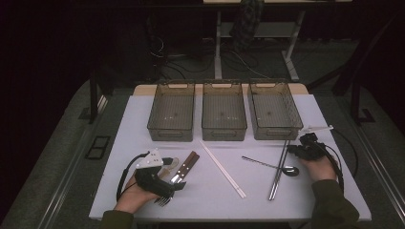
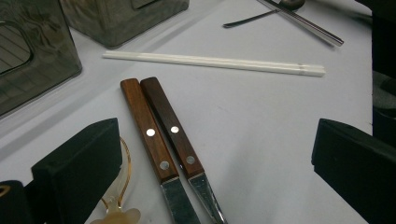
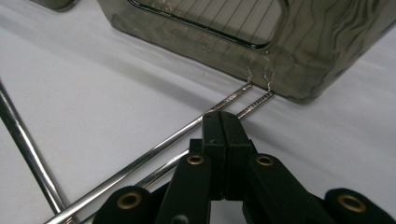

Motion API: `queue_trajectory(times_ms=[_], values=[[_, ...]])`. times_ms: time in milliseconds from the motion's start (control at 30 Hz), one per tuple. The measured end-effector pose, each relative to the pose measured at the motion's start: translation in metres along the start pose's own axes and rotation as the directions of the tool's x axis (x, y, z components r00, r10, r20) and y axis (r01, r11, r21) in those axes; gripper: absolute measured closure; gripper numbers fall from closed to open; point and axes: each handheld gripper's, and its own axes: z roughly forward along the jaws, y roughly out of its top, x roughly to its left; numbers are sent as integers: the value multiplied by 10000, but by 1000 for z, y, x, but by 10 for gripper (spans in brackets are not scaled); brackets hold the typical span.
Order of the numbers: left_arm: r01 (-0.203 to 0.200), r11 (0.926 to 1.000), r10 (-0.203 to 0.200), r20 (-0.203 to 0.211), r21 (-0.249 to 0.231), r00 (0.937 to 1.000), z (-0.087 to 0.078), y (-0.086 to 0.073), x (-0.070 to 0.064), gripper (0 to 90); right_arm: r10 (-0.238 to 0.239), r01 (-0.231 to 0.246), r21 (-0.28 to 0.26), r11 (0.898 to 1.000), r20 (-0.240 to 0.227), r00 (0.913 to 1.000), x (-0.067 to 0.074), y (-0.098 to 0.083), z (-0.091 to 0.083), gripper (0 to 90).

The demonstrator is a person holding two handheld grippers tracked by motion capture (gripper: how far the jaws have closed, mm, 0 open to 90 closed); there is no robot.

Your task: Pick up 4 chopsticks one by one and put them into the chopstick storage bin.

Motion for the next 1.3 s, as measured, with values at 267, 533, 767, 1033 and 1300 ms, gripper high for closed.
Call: queue_trajectory(times_ms=[267, 533, 767, 1033, 1300], values=[[-3, 10000, 3, 5, -11, 10000, 0, 0, 0, 4, -183, 183, 47, 9998, -85, 9998, 5, 1, 1, 896], [34, 10000, -34, 9, -31, 10000, 0, 0, 0, 5, 17, -19, -146, 9999, -162, 9999, 6, 1, -5, 869], [-3, 10000, 3, 9, -6, 10000, 0, 0, 0, 5, -189, 165, -402, 9991, -583, 9981, 19, 2, -13, 868], [16, 10000, -16, -11, -35, 10000, 0, 0, -1, 5, -1309, 1238, -509, 9910, -1786, 9752, 58, -6, -30, 895], [23, 10000, -23, -3, -46, 10000, 0, 0, -1, 5, -2597, 2673, -79, 9636, -2668, 9281, 100, -22, -32, 895]])
